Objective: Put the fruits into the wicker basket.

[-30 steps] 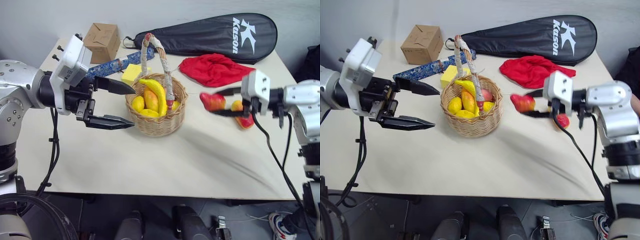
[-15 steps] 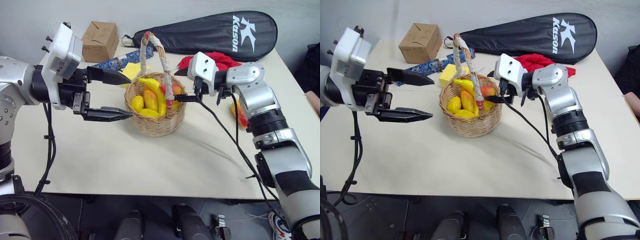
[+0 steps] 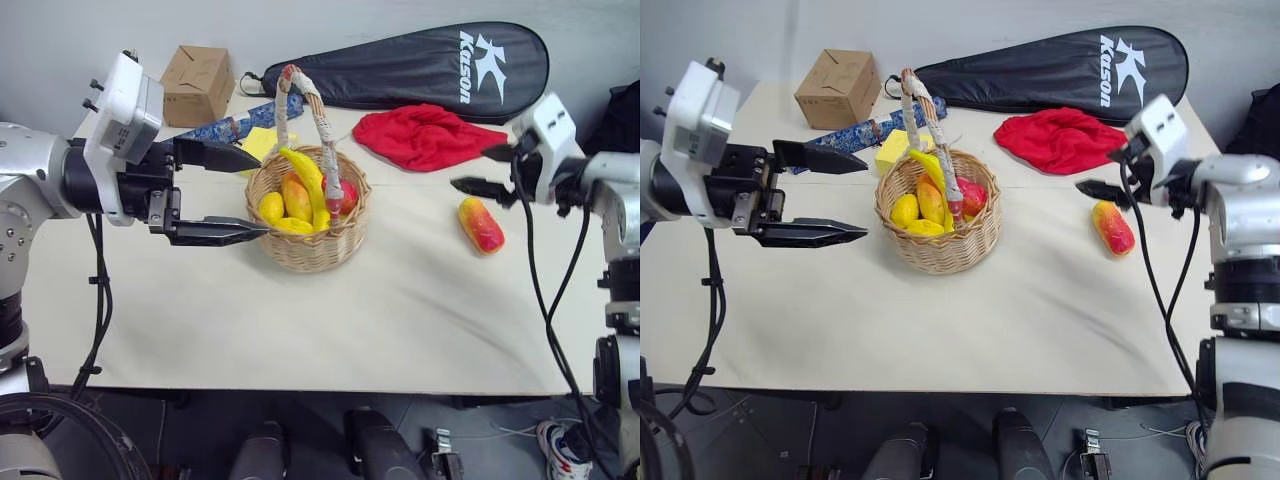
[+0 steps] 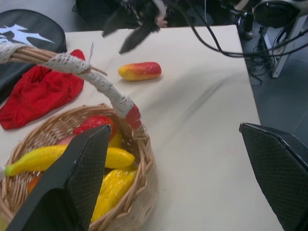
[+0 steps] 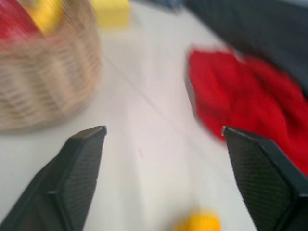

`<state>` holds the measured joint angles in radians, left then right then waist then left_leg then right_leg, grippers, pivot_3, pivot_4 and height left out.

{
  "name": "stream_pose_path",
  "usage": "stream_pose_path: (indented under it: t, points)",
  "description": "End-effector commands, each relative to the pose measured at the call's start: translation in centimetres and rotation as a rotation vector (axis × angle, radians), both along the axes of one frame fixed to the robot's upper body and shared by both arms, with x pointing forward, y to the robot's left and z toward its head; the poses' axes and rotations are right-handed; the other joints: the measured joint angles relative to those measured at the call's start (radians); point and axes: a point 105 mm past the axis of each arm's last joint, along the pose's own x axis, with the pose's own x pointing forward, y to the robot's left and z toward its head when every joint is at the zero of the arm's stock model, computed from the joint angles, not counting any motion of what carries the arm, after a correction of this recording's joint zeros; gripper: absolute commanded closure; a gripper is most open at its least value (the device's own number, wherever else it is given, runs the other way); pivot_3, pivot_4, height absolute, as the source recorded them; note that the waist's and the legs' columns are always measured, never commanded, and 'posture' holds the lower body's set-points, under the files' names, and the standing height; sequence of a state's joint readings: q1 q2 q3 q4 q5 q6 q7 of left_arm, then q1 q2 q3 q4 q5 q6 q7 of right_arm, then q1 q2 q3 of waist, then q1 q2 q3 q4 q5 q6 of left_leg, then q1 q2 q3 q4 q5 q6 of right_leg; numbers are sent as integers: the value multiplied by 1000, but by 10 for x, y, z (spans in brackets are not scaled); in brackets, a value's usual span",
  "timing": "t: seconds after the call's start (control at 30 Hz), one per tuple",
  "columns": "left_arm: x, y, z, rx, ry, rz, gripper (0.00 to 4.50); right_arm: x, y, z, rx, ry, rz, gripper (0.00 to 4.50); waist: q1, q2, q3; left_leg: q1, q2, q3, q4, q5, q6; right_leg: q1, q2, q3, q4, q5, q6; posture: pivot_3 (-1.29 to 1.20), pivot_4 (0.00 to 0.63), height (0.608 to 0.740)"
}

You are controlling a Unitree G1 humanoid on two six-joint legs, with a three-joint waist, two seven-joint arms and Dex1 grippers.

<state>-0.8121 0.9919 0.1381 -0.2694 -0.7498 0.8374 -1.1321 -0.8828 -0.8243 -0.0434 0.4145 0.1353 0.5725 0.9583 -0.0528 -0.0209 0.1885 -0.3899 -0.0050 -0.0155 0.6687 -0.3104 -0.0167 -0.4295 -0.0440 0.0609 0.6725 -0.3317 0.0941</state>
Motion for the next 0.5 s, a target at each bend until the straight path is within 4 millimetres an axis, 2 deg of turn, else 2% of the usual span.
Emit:
stream_pose_path:
  t: [0.03, 0.1, 0.23, 0.33, 0.47, 0.5]
  points:
    - [-5, -5, 10, -6, -57, -25, 0, -2, -24, 1, 14, -7, -157, 37, -4, 0, 0, 0, 0, 1, 0, 0, 0, 0, 0, 1, 1, 0, 0, 0, 150, 740]
    - [-4, -6, 11, -8, -57, -29, 0, -1, -30, -13, 41, 37, -201, 37, -4, 0, 0, 0, 0, 1, 0, 0, -1, 0, 0, 1, 1, 0, 0, 0, 150, 740]
    - [-2, -6, 11, -5, -60, -27, 0, 5, -38, -28, 66, 62, -280, 37, -3, 0, 0, 0, 0, 1, 0, 0, -1, 0, 0, 0, 0, 0, 0, 0, 150, 740]
    - [-2, -7, 13, -10, -61, -32, 0, 8, -32, -40, 149, 123, -272, 37, -3, 0, 0, 0, 0, 0, 0, 1, -1, 0, 0, 0, 0, 0, 0, 0, 150, 740]
    - [-1, -7, 13, -9, -65, -28, 0, 10, -32, -57, 153, 164, -288, 37, -3, 0, 0, 0, 0, 1, 0, 1, -3, 0, 0, 0, 1, 0, 0, 0, 150, 740]
    - [0, -7, 14, -10, -66, -27, 0, 11, -33, -61, 150, 169, -292, 209, -2, 0, 0, 0, 0, 1, 0, 2, -3, 0, 0, 0, 1, 0, 0, 0, 150, 740]
